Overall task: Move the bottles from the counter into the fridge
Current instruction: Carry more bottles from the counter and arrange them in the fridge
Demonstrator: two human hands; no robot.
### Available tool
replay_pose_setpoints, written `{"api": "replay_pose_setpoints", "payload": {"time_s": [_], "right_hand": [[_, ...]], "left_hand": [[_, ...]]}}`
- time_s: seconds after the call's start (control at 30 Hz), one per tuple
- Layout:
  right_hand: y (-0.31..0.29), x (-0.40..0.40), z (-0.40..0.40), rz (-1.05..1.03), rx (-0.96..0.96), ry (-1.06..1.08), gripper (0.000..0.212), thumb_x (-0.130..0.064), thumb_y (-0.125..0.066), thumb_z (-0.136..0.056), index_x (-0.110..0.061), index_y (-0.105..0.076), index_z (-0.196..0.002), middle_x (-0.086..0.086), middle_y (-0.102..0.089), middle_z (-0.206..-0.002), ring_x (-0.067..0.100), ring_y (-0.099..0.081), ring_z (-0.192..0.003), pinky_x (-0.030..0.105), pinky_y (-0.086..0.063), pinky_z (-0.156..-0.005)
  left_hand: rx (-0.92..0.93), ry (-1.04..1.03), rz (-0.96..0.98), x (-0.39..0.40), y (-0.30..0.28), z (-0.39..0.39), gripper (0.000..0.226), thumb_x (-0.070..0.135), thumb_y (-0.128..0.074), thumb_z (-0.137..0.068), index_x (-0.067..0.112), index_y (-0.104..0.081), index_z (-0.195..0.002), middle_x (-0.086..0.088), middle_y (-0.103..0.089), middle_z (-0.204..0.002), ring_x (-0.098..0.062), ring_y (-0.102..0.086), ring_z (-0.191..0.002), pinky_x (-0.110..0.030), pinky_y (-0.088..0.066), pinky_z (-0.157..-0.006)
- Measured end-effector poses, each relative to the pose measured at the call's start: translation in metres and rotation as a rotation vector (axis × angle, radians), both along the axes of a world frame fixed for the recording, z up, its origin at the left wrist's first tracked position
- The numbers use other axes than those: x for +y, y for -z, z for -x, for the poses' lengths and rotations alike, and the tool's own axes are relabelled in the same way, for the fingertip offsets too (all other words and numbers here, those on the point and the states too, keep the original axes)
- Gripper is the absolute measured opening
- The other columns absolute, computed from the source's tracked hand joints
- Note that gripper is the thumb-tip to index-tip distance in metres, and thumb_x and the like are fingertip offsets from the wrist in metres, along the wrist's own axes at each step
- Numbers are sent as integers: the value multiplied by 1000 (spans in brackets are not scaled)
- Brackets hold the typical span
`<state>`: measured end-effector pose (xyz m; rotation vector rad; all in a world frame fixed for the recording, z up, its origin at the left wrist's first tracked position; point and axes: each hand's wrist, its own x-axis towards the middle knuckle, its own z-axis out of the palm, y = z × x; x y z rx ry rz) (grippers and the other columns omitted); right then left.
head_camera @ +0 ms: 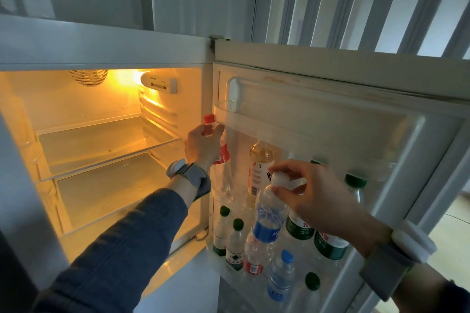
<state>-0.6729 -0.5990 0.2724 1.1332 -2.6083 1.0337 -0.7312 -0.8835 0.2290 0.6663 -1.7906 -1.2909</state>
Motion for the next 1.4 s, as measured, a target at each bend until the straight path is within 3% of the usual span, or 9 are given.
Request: {"api": "replay_pose_setpoints", "payload": {"time_s": [0.23, 0.43, 0.53, 0.63, 0.87, 1.07, 1.17, 1.3, 1.4], "right_hand": [[-1, 0, 0, -19, -20, -15, 38, -36, -75, -91, -43, -62, -127, -28, -62, -105, -5, -66, -90, 20, -60, -80], [-1, -5, -2, -19, -30, -21, 37, -35, -75, -91, -44, -62, -124, -28, -62, -104, -6, -67, -89, 14, -58, -78], [-2, -10, -2, -19, -29, -30, 37, -34, -76, -91, -45, -62, -124, -29, -62, -102, -8, -66, -92, 16, -59, -82], [-1, -13, -1, -17, -24, -34, 38, -35, -77, -90, -43, -63, -124, -30, -63, -100, -12, -64, -95, 16, -59, -83], [1, -12, 1, -29, -15, -17, 37, -35, -77, -90, -47, -62, -121, -25, -65, -102, -2, -69, -92, 21, -61, -84], [-2, 0, 4, -43, -15, 23, 37, -34, -74, -91, -45, -60, -124, -24, -63, -105, -3, -67, -90, 16, -58, -75], [-7, -1, 6, -41, -18, 24, 36, -33, -73, -92, -42, -61, -124, -25, -63, -105, -2, -67, -93, 19, -58, -80], [-13, -2, 11, -31, 9, 32, 34, -36, -75, -90, -43, -64, -122, -24, -66, -105, -3, -66, -95, 20, -58, -83], [-15, -4, 13, -37, 45, 26, 35, -38, -76, -90, -42, -65, -122, -25, -67, -104, -5, -65, -96, 21, -58, -85]], "left_hand": [[-110, 86, 51, -6, -1, 9, 58, 63, -63, -86, 25, -68, -129, 10, -71, -114, -14, -62, -95, -31, -45, -80], [-220, 104, 183, -5, -12, 13, 40, 61, -59, -87, 22, -68, -85, 5, -68, -79, -16, -62, -70, -27, -41, -59], [-246, 100, 211, -9, -11, 12, 44, 68, -56, -81, 27, -70, -90, 6, -70, -82, -18, -66, -75, -32, -54, -69], [-269, 98, 235, -10, -12, 8, 51, 71, -56, -81, 28, -70, -103, 6, -70, -91, -16, -66, -78, -30, -51, -68], [-308, 126, 314, -2, -20, 6, 40, 59, -50, -90, 23, -56, -75, 4, -61, -68, -21, -56, -63, -31, -39, -56], [-309, 178, 235, 0, -9, 11, 63, 75, -53, -80, 25, -54, -117, 6, -64, -103, -18, -61, -87, -34, -43, -66], [-327, 278, 193, -1, -2, 8, 81, 67, -65, -76, 24, -37, -138, 3, -56, -122, -24, -58, -108, -45, -54, -89], [-276, 316, 228, -4, 10, -2, 88, 38, -77, -79, 23, -29, -150, 2, -48, -129, -23, -52, -117, -45, -53, -95], [-235, 282, 272, -8, 16, -8, 86, 41, -78, -80, 26, -31, -150, 4, -49, -127, -22, -51, -114, -42, -49, -95]]}}
